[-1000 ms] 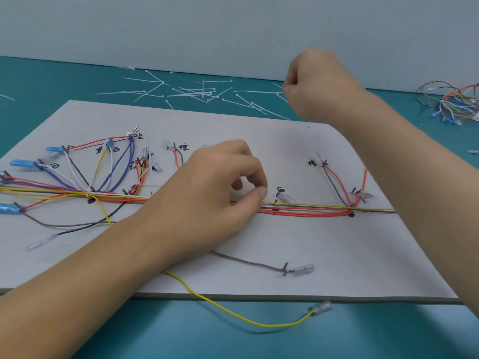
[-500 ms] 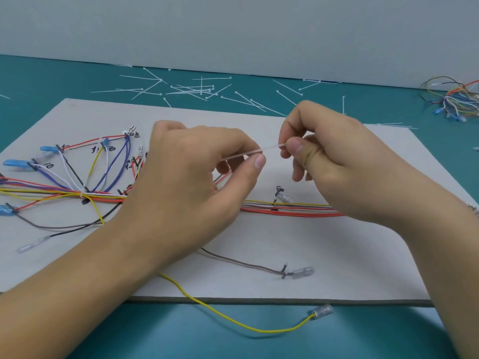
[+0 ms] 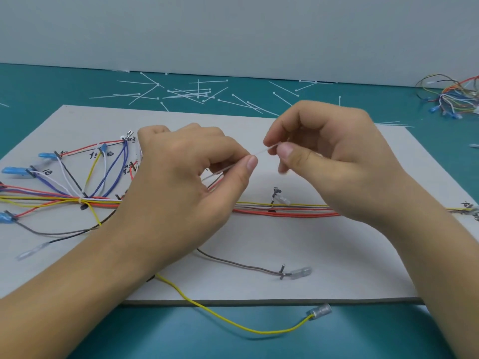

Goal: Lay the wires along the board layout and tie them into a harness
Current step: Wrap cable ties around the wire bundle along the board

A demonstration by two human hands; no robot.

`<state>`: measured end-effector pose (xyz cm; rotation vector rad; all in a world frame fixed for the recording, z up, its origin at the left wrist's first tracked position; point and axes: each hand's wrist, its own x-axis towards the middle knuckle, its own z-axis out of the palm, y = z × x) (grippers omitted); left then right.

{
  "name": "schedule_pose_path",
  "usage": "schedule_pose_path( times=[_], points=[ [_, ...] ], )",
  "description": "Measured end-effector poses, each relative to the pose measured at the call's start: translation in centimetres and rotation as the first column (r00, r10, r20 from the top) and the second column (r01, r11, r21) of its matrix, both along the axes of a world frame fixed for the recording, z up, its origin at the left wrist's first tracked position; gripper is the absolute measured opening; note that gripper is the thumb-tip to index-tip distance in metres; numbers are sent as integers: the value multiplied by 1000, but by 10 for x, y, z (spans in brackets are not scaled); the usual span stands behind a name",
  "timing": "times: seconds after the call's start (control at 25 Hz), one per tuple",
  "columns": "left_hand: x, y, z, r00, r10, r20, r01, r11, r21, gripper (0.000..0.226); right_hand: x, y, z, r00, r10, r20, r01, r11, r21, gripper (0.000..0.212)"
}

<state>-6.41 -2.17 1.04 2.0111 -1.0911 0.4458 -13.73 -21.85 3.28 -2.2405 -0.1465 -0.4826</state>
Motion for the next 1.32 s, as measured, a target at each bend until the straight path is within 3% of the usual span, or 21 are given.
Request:
schedule_pose_path(
  times=[0.12, 0.32, 0.8, 1.32],
  points=[
    [0, 2, 2, 999, 25, 22, -25, 1000, -2, 21, 2, -7, -2, 993, -71, 98, 76, 996, -49, 17],
    [0, 2, 3, 999, 28, 29, -28, 1000, 7, 21, 4, -8, -5, 991, -76, 109, 67, 994, 84, 11],
    [3, 1, -2, 1000, -12, -23, 13, 999, 32, 19, 3, -11, 0, 997, 19, 73, -38, 961, 274, 15],
    [3, 2, -1, 999, 0, -50, 2, 999, 47, 17, 3, -10, 0, 998, 15, -57, 3, 951, 311, 11]
  ],
)
